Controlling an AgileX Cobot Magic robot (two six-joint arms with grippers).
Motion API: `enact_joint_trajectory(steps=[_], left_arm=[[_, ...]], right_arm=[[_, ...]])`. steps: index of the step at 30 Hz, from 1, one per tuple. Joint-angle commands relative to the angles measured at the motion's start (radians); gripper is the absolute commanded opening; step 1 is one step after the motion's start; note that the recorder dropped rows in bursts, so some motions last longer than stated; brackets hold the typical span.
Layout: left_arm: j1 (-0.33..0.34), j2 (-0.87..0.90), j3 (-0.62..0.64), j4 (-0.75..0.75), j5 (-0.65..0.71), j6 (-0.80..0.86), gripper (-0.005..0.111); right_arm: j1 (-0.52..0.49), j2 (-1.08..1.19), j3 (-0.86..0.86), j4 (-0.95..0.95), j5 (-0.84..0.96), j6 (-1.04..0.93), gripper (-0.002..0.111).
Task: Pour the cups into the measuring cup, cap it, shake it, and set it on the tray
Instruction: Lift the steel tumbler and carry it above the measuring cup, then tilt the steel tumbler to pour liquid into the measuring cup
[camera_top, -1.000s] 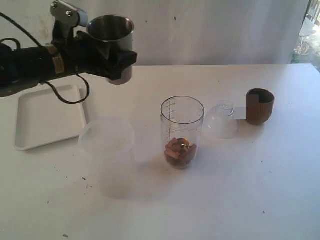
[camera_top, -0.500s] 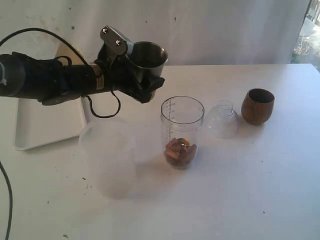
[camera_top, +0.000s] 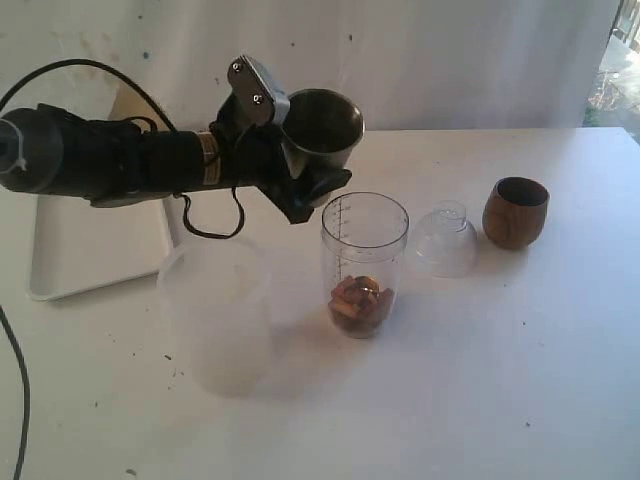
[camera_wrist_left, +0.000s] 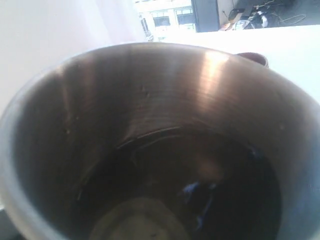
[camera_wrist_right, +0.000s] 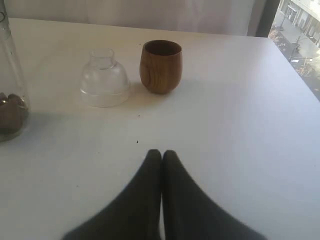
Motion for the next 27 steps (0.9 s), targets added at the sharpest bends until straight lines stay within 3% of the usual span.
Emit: enact_joint_trajectory(steps=[1,7,15,19,21,27], left_arm=[[-0.005,-0.016,-0.015,-0.013,-0.154,0.074,0.0],[-0.005,-0.016,-0.015,-0.024,-0.155,0.129,0.0],[-0.007,-0.04,-0.016,-0.105,-0.017,0.123,0.0],[-0.06,-0.045,-0.016,-0.105,0.062,0.138,0.0],[-0.083,-0.047,-0.016,-0.112,0.099,0.231,0.0],[-0.072,-0.049,-0.016,-0.128,0.039,0.244,0.0]], right_arm=[[0.0,-0.003,0.006,-0.003,-0.001,0.005,0.0],[0.0,-0.003,0.006,-0.003,-0.001,0.005,0.0],[0.0,-0.003,0.006,-0.003,-0.001,0.005,0.0],[0.0,-0.003,0.006,-0.003,-0.001,0.005,0.0],[0.0,-0.003,0.006,-0.003,-0.001,0.005,0.0],[0.0,-0.003,0.006,-0.003,-0.001,0.005,0.0]])
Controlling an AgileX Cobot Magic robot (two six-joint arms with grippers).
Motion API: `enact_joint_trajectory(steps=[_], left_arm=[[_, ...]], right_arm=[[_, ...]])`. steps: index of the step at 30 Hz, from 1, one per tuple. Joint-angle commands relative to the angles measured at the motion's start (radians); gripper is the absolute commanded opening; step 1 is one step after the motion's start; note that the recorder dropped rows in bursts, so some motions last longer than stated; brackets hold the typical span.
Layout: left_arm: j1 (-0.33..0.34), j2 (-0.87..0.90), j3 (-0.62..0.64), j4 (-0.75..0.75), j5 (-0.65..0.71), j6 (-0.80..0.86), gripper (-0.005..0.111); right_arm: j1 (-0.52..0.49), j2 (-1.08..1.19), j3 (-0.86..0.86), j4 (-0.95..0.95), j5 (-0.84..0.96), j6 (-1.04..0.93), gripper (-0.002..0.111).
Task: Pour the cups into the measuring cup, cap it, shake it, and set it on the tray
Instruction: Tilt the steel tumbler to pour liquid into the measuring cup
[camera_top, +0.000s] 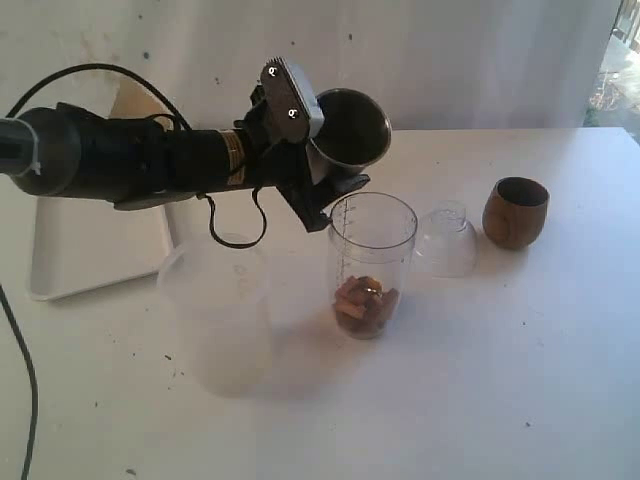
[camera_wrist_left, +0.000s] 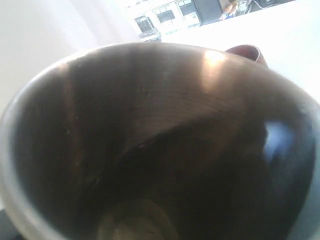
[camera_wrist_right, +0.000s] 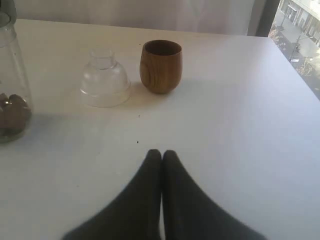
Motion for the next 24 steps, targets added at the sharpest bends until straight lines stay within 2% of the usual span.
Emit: enact_joint_trajectory(steps=[1,9,13,24], left_arm=[[0.005,-0.026,-0.015,-0.044,-0.055,0.018,0.0],[0.005,-0.073,-0.015,-0.051,-0.048,0.153,0.0],[0.005,-0.09,-0.015,-0.051,-0.042,0.17,0.0],[0.005,-0.091,-0.015,-0.051,0.058,0.26,0.0]], right_arm=[[0.0,-0.003,0.006,-0.003,-0.001,0.005,0.0],[0.0,-0.003,0.006,-0.003,-0.001,0.005,0.0],[0.0,-0.003,0.006,-0.003,-0.001,0.005,0.0],[0.0,-0.003,0.006,-0.003,-0.001,0.005,0.0]])
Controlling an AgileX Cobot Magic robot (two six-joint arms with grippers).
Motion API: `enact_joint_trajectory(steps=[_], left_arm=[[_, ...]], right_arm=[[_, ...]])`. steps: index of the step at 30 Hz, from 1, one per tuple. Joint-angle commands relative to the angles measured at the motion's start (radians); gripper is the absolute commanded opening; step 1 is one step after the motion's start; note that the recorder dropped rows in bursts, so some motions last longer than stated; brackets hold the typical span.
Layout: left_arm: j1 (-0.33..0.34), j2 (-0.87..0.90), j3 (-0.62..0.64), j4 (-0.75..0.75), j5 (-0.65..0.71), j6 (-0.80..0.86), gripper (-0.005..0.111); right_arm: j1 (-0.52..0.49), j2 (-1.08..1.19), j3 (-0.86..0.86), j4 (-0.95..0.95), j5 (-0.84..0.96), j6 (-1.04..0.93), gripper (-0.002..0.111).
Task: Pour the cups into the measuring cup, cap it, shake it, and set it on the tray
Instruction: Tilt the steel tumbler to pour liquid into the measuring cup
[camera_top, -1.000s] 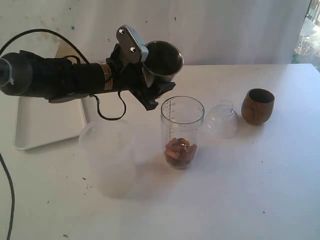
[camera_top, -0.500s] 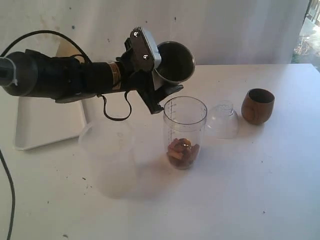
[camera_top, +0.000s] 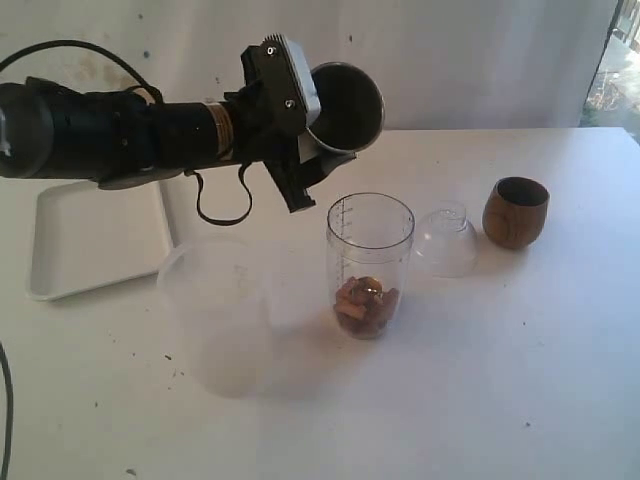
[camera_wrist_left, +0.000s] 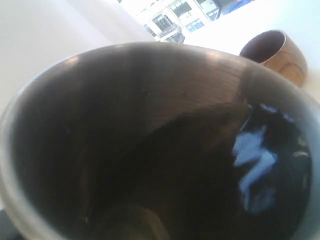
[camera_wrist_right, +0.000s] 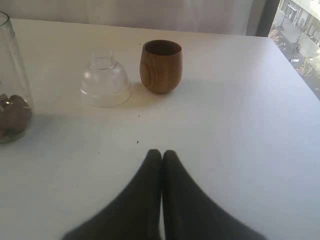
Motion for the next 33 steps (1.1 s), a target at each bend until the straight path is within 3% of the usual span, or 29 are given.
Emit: enact_joint_trajectory(steps=[1,33], left_arm=[[-0.001,-0.022,-0.015,-0.038,-0.015,0.042,0.0],[-0.001,-0.022,-0.015,-0.038,-0.017,0.284,0.0]], right_arm=[[0.0,-0.003,0.006,-0.003,-0.001,0.005,0.0],[0.0,-0.003,0.006,-0.003,-0.001,0.023,0.0]])
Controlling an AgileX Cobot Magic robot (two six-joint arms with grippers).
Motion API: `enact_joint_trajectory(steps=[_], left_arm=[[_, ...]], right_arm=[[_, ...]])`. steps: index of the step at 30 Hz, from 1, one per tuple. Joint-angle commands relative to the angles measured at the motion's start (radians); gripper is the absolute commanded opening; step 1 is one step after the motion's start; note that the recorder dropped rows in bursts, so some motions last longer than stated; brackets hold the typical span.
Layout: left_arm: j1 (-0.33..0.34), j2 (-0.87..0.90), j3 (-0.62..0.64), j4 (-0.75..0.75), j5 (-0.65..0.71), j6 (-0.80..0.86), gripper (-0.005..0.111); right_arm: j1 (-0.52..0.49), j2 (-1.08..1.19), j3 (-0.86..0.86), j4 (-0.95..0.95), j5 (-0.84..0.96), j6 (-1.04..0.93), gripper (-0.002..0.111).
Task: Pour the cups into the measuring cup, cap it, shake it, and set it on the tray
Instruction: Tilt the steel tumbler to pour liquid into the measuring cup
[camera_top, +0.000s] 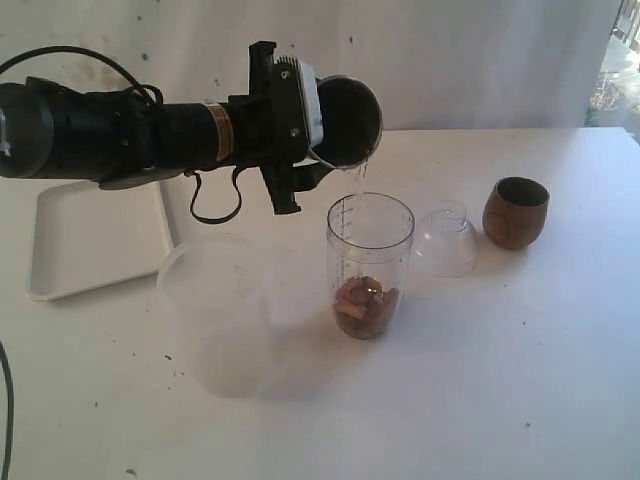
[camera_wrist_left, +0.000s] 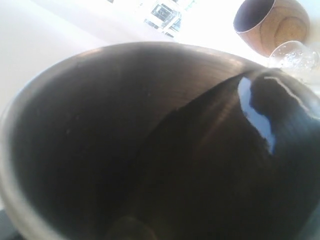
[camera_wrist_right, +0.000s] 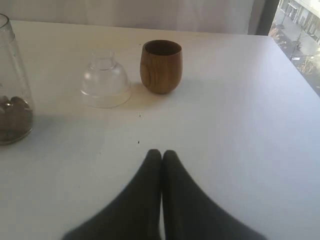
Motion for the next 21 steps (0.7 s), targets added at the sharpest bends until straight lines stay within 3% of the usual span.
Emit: enact_joint_trajectory(steps=[1,21], left_arm=[[-0.001,-0.022,-0.015,-0.032,-0.04,0.029,0.0],[-0.001,-0.028,-0.015,-0.028,-0.04,0.101,0.0]], right_arm=[[0.0,-0.003,0.006,-0.003,-0.001,0.007,0.0],[0.0,-0.003,0.006,-0.003,-0.001,0.007,0.0]])
